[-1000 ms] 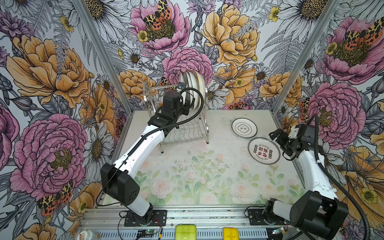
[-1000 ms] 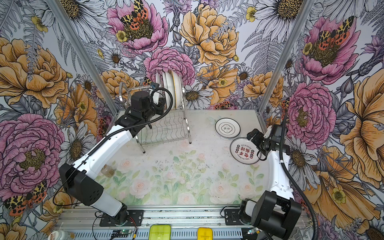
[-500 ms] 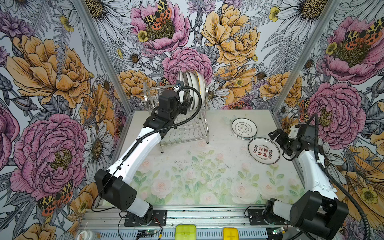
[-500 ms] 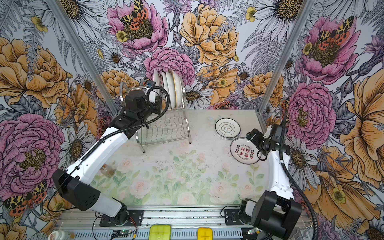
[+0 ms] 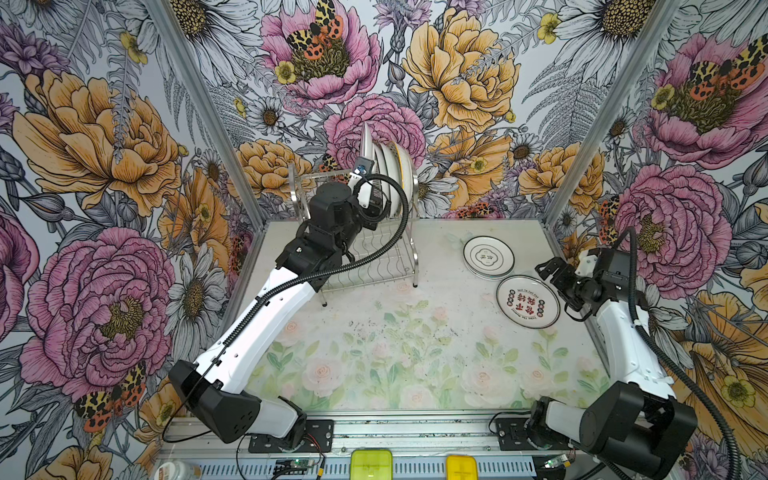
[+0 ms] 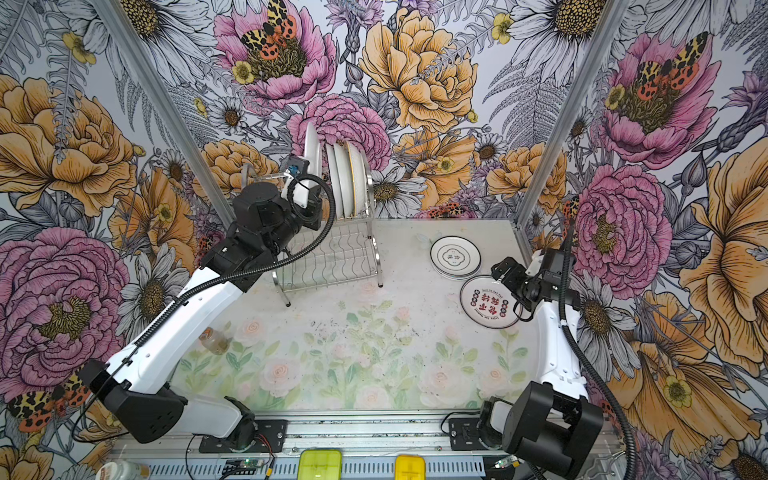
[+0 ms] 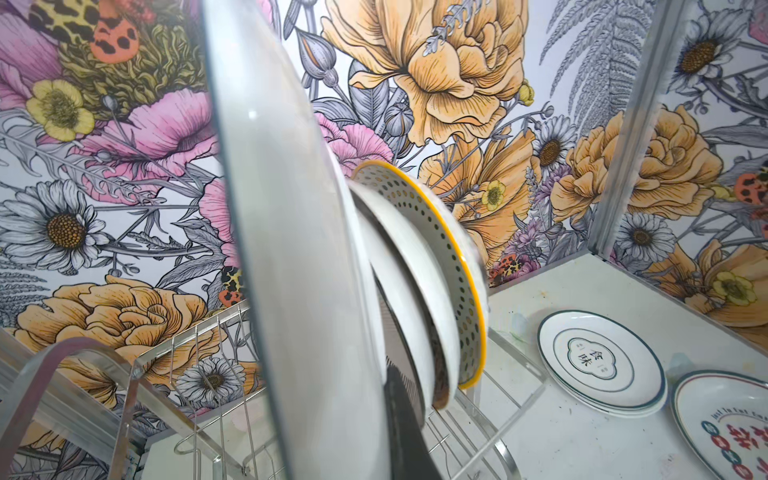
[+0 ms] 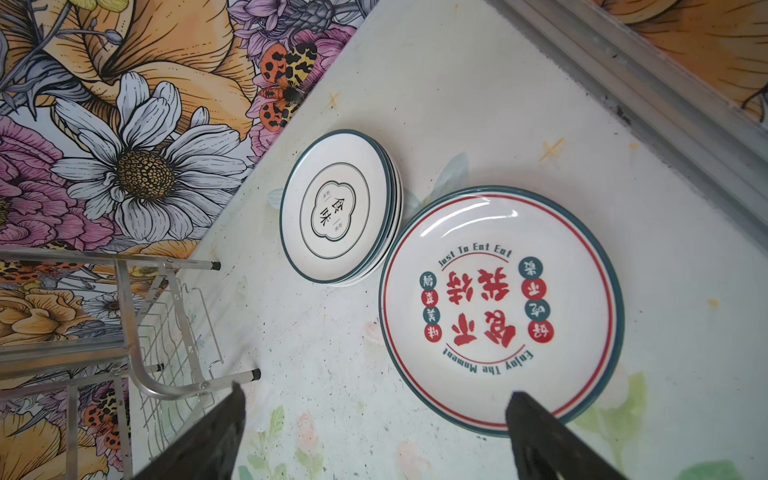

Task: Unload the plates from the dish rack
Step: 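Lift the plate out of the rack with the left gripper while the right gripper approaches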

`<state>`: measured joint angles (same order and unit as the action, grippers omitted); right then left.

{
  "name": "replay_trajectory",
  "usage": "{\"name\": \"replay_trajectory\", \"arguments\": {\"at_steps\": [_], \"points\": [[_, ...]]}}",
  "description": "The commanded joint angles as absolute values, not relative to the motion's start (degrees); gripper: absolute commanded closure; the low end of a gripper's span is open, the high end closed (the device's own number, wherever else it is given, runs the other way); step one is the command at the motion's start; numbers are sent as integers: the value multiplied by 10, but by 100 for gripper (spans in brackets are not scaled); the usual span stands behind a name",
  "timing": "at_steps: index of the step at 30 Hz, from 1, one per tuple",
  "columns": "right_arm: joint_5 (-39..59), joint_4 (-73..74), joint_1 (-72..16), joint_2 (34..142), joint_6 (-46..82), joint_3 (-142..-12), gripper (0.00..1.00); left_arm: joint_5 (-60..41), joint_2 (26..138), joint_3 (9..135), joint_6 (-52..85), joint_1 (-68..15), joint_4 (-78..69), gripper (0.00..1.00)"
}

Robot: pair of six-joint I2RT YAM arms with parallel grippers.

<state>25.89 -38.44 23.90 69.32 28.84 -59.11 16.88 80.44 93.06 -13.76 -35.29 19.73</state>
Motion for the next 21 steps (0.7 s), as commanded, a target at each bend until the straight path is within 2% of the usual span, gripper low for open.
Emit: {"name": "replay_trajectory", "arguments": {"at_steps": [1,8,13,21], "points": [[305,-383,236,665,295,-617,1,233,765,942,-206,-409,177,93],[380,-381,230,595,351,-640,1,337,735,925,-270,-537,188,94],[423,-380,225,559,387,-663,1,371,718,902,-269,-569,191,94],[480,-358,203,526,471,-718,1,436,731,866,-305,-668,190,95]]}}
